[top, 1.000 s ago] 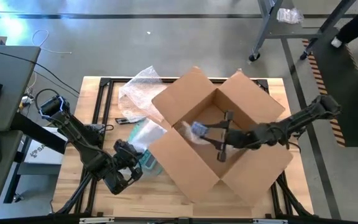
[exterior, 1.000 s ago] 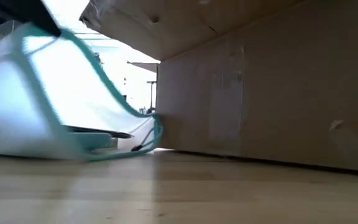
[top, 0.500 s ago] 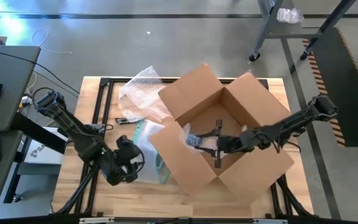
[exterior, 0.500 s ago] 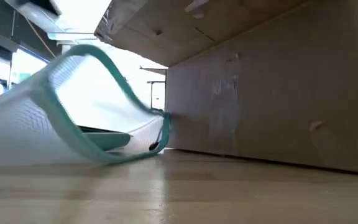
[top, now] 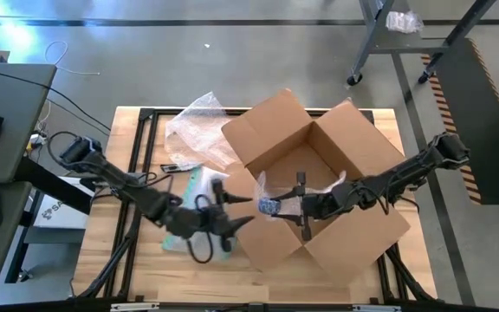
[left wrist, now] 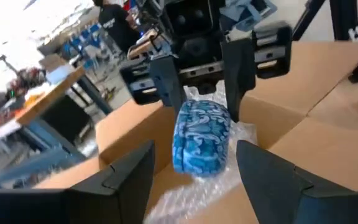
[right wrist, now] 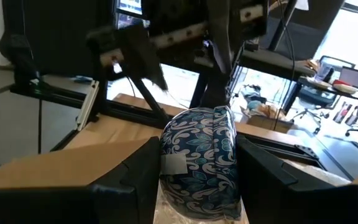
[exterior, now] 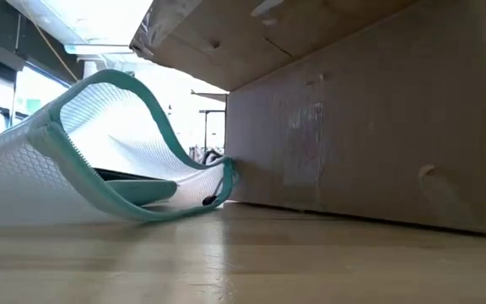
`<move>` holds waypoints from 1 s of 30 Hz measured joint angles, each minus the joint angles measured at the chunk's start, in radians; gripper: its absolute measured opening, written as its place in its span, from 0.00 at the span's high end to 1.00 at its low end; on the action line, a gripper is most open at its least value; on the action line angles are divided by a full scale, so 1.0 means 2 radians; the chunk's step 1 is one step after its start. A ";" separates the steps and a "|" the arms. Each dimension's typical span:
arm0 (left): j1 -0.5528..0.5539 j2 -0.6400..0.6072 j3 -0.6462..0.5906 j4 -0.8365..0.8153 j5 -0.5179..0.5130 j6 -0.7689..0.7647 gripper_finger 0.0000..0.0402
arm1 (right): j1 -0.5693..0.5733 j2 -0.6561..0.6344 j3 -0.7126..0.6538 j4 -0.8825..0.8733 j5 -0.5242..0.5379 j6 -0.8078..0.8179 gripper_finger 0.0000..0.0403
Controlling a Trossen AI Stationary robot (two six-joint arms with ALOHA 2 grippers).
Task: Unpack boxes
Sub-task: Put the blue scented candle into the white zip bag
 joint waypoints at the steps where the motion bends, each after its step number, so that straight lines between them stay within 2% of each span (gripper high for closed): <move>1: 0.008 0.006 0.000 0.006 0.013 0.007 0.48 | 0.000 0.000 0.000 0.000 0.000 0.000 0.62; 5: 0.033 0.019 0.000 0.014 0.076 0.015 0.48 | 0.000 0.000 0.000 -0.001 0.000 0.001 0.62; 11: 0.061 0.026 0.000 0.021 0.109 0.002 0.47 | 0.000 0.000 0.000 -0.003 -0.002 0.001 0.62; 16: 0.086 0.029 0.000 0.021 0.216 -0.019 0.44 | 0.001 0.000 0.000 -0.001 -0.007 -0.002 0.62; 17: 0.090 0.033 0.001 0.023 0.220 -0.024 0.44 | 0.002 0.000 0.000 0.001 -0.009 -0.004 0.62; 20: 0.092 0.045 0.001 0.024 0.190 -0.036 0.43 | 0.000 0.000 0.000 -0.002 -0.010 -0.003 0.62; 25: 0.086 0.058 0.000 0.062 0.174 -0.002 0.45 | 0.000 0.000 0.000 0.002 -0.009 -0.001 0.62; 30: 0.084 0.059 0.000 0.065 0.176 0.005 0.61 | 0.001 0.000 0.000 -0.004 -0.015 0.009 0.62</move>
